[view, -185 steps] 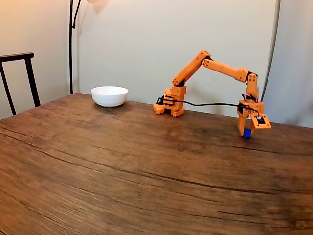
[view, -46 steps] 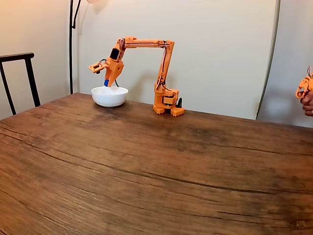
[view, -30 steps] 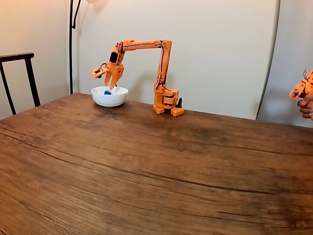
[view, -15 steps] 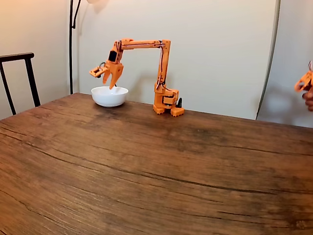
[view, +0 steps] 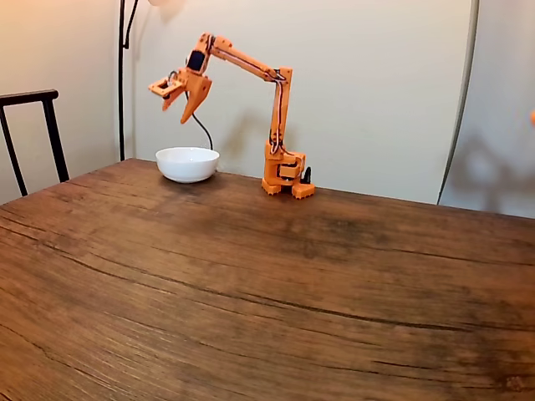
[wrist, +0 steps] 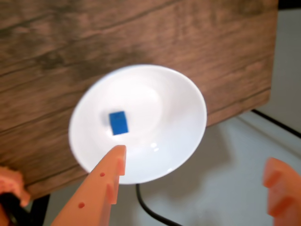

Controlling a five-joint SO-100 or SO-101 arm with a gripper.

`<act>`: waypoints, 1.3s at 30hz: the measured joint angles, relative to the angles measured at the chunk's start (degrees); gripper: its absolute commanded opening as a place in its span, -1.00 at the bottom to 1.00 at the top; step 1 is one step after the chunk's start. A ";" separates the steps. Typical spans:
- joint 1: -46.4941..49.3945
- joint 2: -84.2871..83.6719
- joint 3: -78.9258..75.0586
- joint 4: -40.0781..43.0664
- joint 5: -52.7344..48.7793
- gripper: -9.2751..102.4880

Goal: Grasp the cube and drop it in the bowl

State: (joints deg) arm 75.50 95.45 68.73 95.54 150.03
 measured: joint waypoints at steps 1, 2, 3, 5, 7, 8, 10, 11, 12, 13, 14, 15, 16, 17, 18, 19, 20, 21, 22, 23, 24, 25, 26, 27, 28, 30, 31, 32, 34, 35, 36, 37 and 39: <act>-0.88 0.09 -1.49 0.70 -0.44 -0.06; -1.76 0.18 -2.90 1.49 -0.62 -0.06; -2.72 0.70 -3.87 1.67 -0.97 -0.06; -4.39 2.72 -4.48 1.76 -2.37 -0.08; -6.06 5.89 -4.39 1.76 -3.69 -0.18; -7.03 7.91 -3.69 1.76 -4.66 -0.25; -9.23 12.13 -1.49 1.85 -6.86 -0.38; -10.55 14.33 0.00 1.85 -7.91 -0.42; -11.87 16.52 1.58 1.85 -8.96 -0.46; -13.36 18.54 3.16 1.85 -10.11 -0.48; -15.12 20.65 4.75 1.85 -11.43 -0.49; -16.96 22.85 6.24 1.85 -12.74 -0.49; -18.72 25.05 7.56 1.85 -14.15 -0.49; -20.21 27.25 8.79 1.85 -15.56 -0.49; -21.45 29.44 9.93 1.85 -17.14 -0.49; -22.85 31.73 11.07 1.85 -18.81 -0.49; -24.43 33.84 12.13 1.85 -20.21 -0.49; -26.10 35.77 13.01 1.85 -21.71 -0.49; -27.86 37.88 13.89 1.85 -23.29 -0.49; -29.44 39.81 14.77 1.85 -24.79 -0.49; -30.76 41.75 15.38 1.85 -26.19 -0.49; -32.26 43.59 16.08 1.85 -27.69 -0.49; -33.75 45.26 16.70 1.85 -28.65 -0.49; -34.98 46.93 17.23 1.85 -29.97 -0.49; -36.74 48.43 17.93 1.85 -30.85 -0.49; -38.76 51.33 19.25 1.85 -32.26 -0.49; -40.17 52.38 19.78 1.85 -32.70 -0.50; -41.75 53.26 20.30 1.85 -33.13 -0.53; -45.00 54.58 21.09 1.85 -33.57 -0.63; -45.97 54.93 21.18 1.85 -33.66 -0.68; -46.76 55.46 21.18 1.85 -33.66 -0.71; -48.08 55.81 21.18 1.85 -33.66 -0.73; -49.92 56.07 21.18 1.85 -33.40 -0.73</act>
State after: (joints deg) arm 25.58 151.52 89.91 97.38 116.63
